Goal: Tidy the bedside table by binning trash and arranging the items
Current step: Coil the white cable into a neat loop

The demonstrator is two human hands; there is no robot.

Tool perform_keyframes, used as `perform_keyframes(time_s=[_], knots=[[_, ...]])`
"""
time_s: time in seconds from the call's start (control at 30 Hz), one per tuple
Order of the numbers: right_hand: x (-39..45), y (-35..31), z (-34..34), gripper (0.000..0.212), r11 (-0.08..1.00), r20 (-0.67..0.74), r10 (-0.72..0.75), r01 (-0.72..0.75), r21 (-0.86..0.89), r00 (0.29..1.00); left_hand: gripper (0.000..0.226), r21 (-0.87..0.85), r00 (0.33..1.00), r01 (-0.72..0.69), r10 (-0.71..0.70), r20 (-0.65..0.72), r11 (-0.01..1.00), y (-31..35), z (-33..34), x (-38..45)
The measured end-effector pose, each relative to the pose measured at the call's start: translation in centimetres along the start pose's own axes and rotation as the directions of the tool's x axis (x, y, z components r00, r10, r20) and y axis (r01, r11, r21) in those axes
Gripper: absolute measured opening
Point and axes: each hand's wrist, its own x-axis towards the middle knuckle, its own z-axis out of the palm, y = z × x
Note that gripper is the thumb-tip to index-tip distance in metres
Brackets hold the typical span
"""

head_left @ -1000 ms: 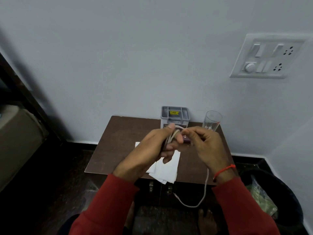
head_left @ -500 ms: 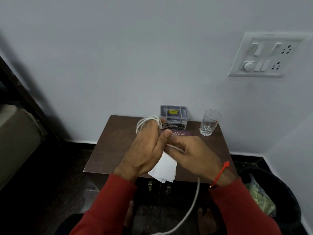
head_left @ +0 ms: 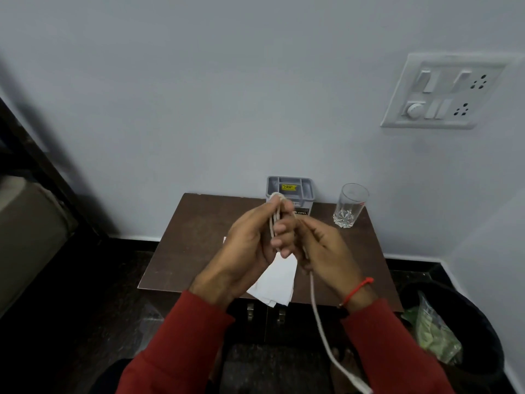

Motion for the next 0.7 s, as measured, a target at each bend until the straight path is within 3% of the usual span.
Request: perform_keyframes(time_s=[0.13,0.23,0.3,0.37,0.43,0.57,0.63,0.7], knots=[[-0.2,1.0,1.9,0.026,0.991,0.105,0.136,-0.137,0.006,0.985,0.020,-0.068,0.972,-0.160,0.146,-0.182,0.985,0.2,-0.4,0.3],[-0.7,1.2,2.9,0.023,0.991,0.163,0.120,-0.108,-0.080,0.979,0.026,0.094,0.909,-0.256,0.272,-0.315,0.962,0.7,-1.2,0.5],[-0.8,1.1,3.2,0.026,0.990,0.166,0.090,-0.071,-0.119,0.982,0.036,0.331,0.863,-0.255,0.368,-0.346,0.909,0.6,-1.7,0.5],[-0.9,0.8,3.3,0.028,0.983,0.182,0.059,-0.026,-0.180,0.981,0.040,0.634,0.825,-0.230,0.494,-0.276,0.738,0.2,-2.1,0.2],[-1.0,0.4,3.1,0.028,0.970,0.188,0.018,0.028,-0.243,0.982,0.038,0.829,0.806,-0.219,0.574,-0.143,0.515,-0.1,-2.7,-0.3],[-0.8,-0.9,1.5,0.019,0.911,0.104,-0.112,0.144,-0.386,0.988,0.059,0.994,0.882,-0.067,0.471,0.021,0.082,-0.1,-5.4,-0.4],[-0.6,-1.4,0.4,0.018,0.857,0.027,-0.173,0.164,-0.489,0.985,0.066,1.000,0.925,0.004,0.380,-0.010,0.016,-0.2,-6.2,-0.3],[-0.4,-1.7,-0.9,0.024,0.829,-0.050,-0.211,0.152,-0.538,0.976,0.071,0.998,0.964,0.036,0.262,-0.048,0.053,-0.3,-6.0,-0.4]])
